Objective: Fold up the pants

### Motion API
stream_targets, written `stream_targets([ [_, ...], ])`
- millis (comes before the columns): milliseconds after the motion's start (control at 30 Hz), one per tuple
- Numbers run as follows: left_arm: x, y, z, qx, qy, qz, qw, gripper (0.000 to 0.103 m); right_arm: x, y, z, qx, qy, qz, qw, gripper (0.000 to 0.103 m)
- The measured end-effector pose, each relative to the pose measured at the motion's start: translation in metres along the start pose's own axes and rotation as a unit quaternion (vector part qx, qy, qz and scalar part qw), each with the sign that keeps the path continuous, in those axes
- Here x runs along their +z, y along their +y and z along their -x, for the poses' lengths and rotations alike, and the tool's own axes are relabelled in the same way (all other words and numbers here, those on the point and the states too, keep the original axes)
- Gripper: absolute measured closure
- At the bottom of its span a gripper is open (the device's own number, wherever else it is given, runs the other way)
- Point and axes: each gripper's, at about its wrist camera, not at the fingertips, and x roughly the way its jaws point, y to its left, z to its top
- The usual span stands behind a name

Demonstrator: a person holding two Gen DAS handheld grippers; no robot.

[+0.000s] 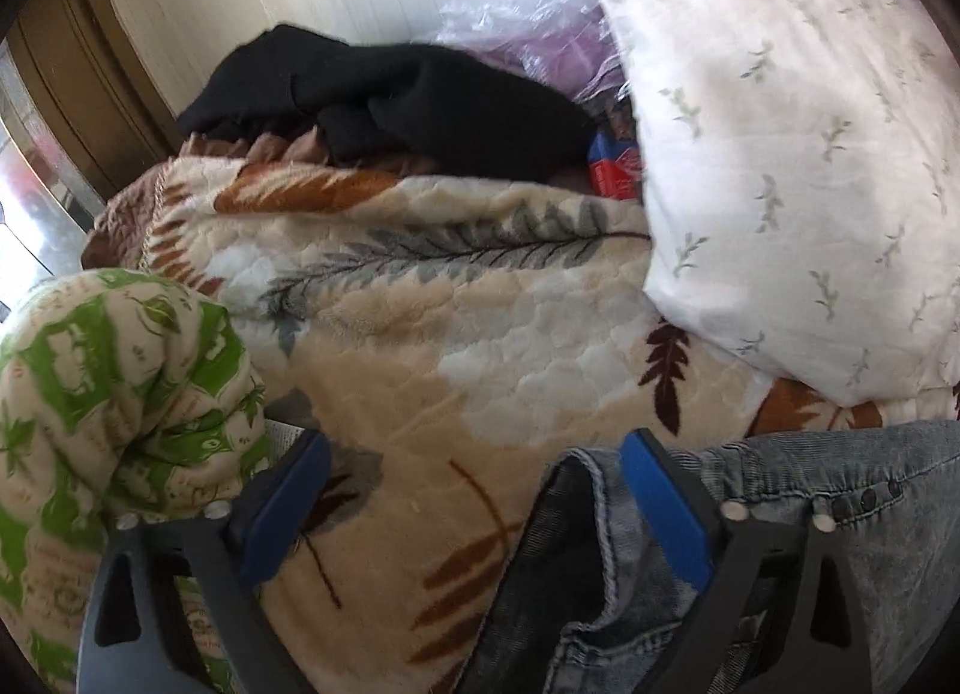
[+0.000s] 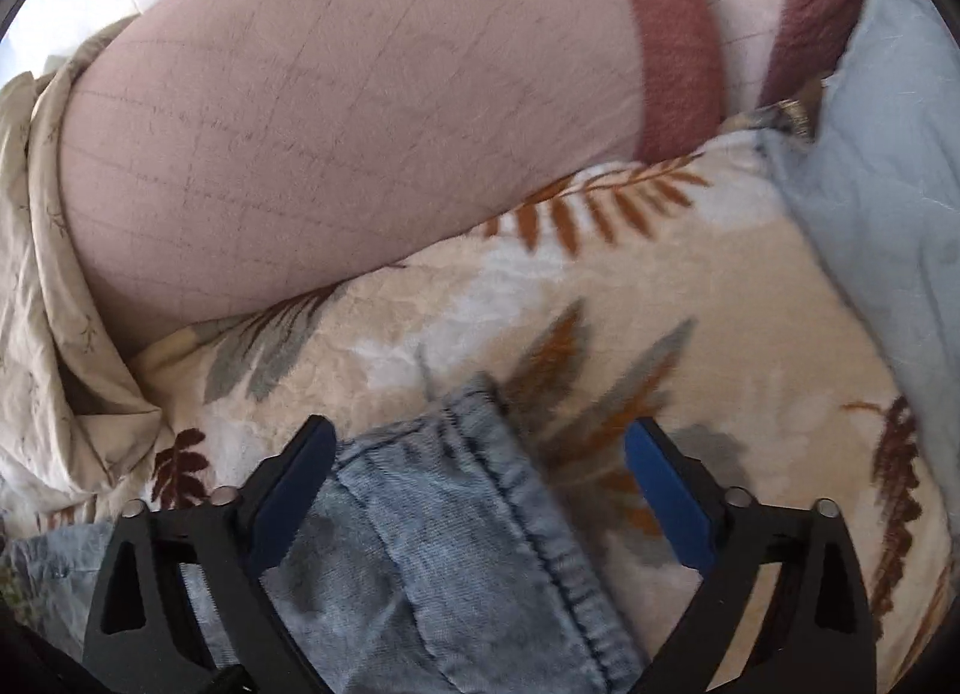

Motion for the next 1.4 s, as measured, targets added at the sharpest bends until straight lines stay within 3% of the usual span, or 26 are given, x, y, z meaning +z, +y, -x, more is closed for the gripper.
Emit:
stream_targets([
  [67, 0.002, 0.004, -0.006, -0.007, 0.01, 0.01, 0.9999, 0.013, 0.0, 0.005, -0.01, 0.003, 0.026, 0.001, 1.0, 0.028],
  [200, 0.006, 0.0, -0.012, -0.027, 0.02, 0.009, 0.9994, 0.014, -0.004, 0.017, -0.017, -0.017, 0.023, 0.024, 0.999, 0.033],
  [300, 0.002, -0.007, -0.016, -0.052, 0.034, 0.005, 0.998, 0.024, -0.004, 0.014, -0.016, -0.011, 0.017, 0.012, 1.0, 0.037],
  [367, 0.001, -0.012, -0.018, -0.06, 0.034, -0.006, 0.9976, 0.026, -0.005, 0.014, -0.016, -0.009, 0.015, 0.013, 1.0, 0.045],
  [400, 0.001, -0.013, -0.02, -0.063, 0.038, -0.006, 0.9973, 0.033, -0.005, 0.014, -0.015, -0.007, 0.014, 0.013, 1.0, 0.048],
  [433, 0.001, -0.014, -0.023, -0.073, 0.044, -0.002, 0.9964, 0.047, -0.005, 0.015, -0.015, -0.007, 0.012, 0.013, 1.0, 0.053],
  [500, -0.002, -0.016, -0.029, -0.111, 0.063, 0.009, 0.9918, 0.068, -0.011, 0.016, -0.014, -0.003, 0.008, 0.01, 1.0, 0.062],
  [567, -0.004, -0.021, -0.028, -0.116, 0.063, 0.004, 0.9913, 0.069, -0.018, 0.024, -0.011, -0.006, 0.01, 0.009, 1.0, 0.071],
  [600, -0.004, -0.024, -0.026, -0.112, 0.057, -0.006, 0.992, 0.074, -0.019, 0.025, -0.012, -0.007, 0.009, 0.01, 1.0, 0.072],
  [633, -0.004, -0.026, -0.025, -0.124, 0.055, -0.01, 0.9907, 0.091, -0.02, 0.027, -0.011, -0.009, 0.008, 0.011, 1.0, 0.076],
  [700, -0.003, -0.027, -0.023, -0.153, 0.062, 0.002, 0.9863, 0.093, -0.025, 0.032, -0.005, -0.008, 0.004, 0.007, 1.0, 0.08],
  [800, -0.002, -0.024, -0.014, -0.149, 0.049, 0.0, 0.9876, 0.098, -0.031, 0.036, 0.007, -0.003, -0.006, 0.002, 1.0, 0.084],
  [1033, -0.01, 0.01, 0.045, -0.2, 0.002, 0.021, 0.9795, 0.098, -0.047, 0.025, 0.055, 0.022, -0.04, -0.003, 0.999, 0.087],
  [1267, -0.052, 0.038, 0.119, -0.258, -0.047, 0.022, 0.9648, 0.098, -0.076, -0.006, 0.123, 0.06, -0.081, -0.022, 0.995, 0.087],
  [1400, -0.1, 0.049, 0.147, -0.273, -0.059, 0.016, 0.9602, 0.098, -0.108, -0.032, 0.155, 0.091, -0.095, -0.045, 0.99, 0.087],
])
